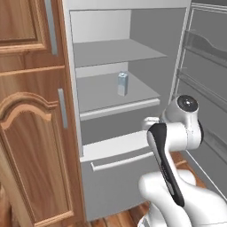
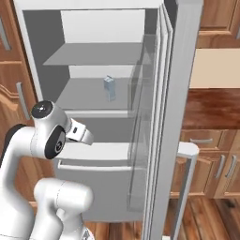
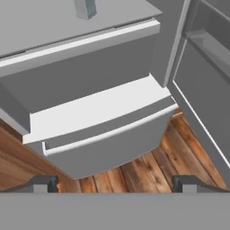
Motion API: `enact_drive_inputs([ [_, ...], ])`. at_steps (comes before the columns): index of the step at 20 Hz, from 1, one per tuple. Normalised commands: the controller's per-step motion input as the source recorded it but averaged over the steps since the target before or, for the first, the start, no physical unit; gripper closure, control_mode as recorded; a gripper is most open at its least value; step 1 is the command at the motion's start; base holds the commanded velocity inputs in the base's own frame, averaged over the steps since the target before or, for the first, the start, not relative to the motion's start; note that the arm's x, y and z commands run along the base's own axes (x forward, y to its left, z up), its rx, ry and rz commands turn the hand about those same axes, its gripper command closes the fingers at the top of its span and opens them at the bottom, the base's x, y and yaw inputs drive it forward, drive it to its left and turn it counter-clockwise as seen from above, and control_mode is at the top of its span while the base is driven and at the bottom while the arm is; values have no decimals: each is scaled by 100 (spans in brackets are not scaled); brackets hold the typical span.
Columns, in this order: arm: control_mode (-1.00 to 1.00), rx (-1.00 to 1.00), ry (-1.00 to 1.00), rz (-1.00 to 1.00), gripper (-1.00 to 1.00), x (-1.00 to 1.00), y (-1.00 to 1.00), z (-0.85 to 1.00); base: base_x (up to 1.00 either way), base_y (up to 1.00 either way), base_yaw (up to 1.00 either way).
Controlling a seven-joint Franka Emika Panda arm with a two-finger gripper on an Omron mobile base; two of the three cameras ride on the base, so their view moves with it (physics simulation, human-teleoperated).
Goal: Take a sugar cube from the saucer and place it inside the coffee. Then, grab milk from the fridge and place it next to the coffee on the counter to sweeten the coffee.
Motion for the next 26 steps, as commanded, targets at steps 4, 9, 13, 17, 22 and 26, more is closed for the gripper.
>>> enact_drive_inputs([
  [4,100,0,0,0,-100,0,0,0,47,0,0],
  [9,100,0,0,0,-100,0,0,0,51,1,0],
  [13,100,0,0,0,-100,0,0,0,29,3,-1],
  [17,-100,-3,-20,-2,-100,9,0,2,0,0,0],
  [22,-100,-5,-30,-2,-100,15,0,19,0,0,0],
  [26,-100,-7,-26,-2,-100,27,1,31,0,0,0],
])
